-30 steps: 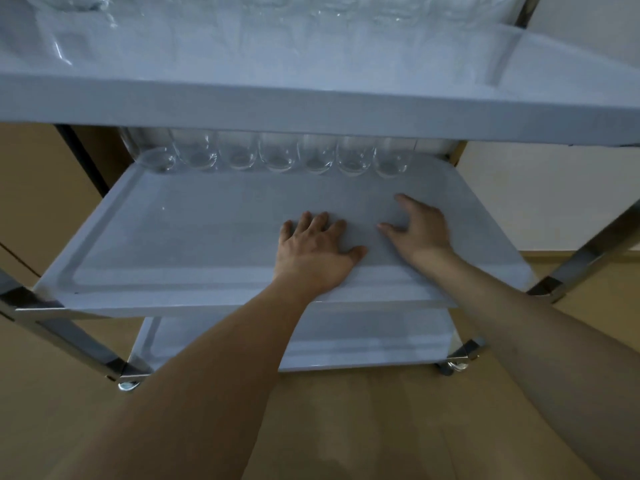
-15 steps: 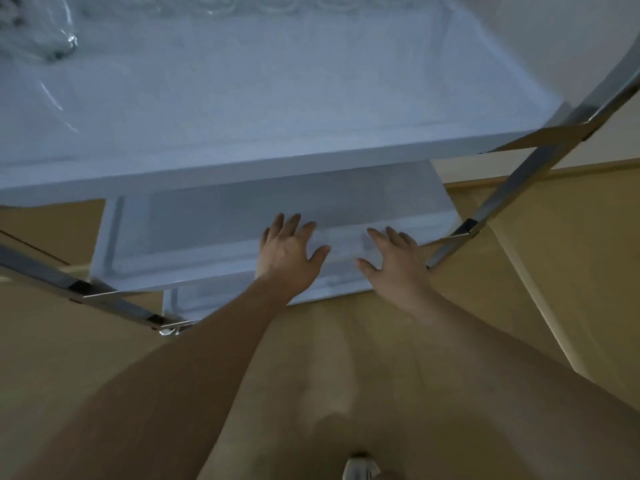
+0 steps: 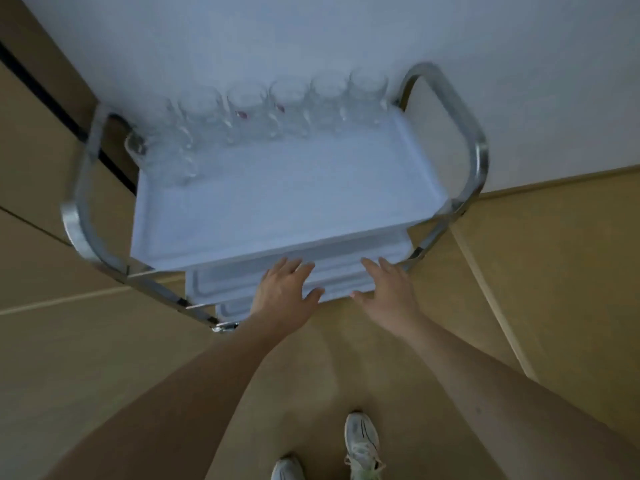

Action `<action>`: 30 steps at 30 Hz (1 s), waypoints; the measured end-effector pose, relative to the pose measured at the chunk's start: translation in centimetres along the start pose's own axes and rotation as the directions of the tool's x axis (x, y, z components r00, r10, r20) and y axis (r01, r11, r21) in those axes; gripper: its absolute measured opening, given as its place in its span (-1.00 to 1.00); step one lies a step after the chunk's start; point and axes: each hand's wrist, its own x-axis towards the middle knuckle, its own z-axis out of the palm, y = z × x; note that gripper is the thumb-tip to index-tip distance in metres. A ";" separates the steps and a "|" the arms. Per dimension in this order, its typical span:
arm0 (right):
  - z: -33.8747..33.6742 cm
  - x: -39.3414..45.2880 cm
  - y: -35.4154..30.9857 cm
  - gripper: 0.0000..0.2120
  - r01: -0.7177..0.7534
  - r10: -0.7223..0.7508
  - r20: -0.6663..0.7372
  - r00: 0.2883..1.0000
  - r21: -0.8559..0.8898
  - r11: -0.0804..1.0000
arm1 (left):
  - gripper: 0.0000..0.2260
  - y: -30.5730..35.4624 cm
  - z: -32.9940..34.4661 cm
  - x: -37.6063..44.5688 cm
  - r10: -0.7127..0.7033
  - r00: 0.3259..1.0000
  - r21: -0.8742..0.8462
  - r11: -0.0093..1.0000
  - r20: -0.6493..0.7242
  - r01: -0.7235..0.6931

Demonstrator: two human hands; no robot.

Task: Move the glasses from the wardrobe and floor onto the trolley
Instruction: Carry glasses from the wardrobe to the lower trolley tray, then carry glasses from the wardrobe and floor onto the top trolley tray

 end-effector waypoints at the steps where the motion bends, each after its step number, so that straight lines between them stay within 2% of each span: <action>1: -2.6 -0.7 -0.9 -0.30 0.004 -0.004 -0.026 1.000 -0.005 1.000 | -0.46 1.4 -2.6 0.4 0.018 1.000 0.012 1.000 -0.017 -0.018; 9: -22.3 -7.0 -5.7 -0.27 0.014 -0.013 -0.348 0.937 -0.002 1.000 | -0.40 16.3 -20.5 2.9 0.288 0.949 0.169 0.949 -0.130 -0.265; 15: -33.8 -11.3 -4.6 -0.26 -0.009 0.011 -0.519 0.855 0.007 1.000 | -0.43 27.9 -29.0 2.7 0.460 0.852 0.219 0.884 -0.251 -0.413; 22: -45.8 -16.7 0.2 -0.20 -0.017 0.035 -0.665 0.746 0.034 0.999 | -0.40 40.8 -34.0 3.2 0.606 0.752 0.362 0.783 -0.261 -0.506; 30: -53.9 -22.2 9.4 -0.21 -0.145 0.126 -0.739 0.661 0.039 0.989 | -0.40 54.9 -33.2 4.5 0.746 0.610 0.352 0.665 -0.268 -0.659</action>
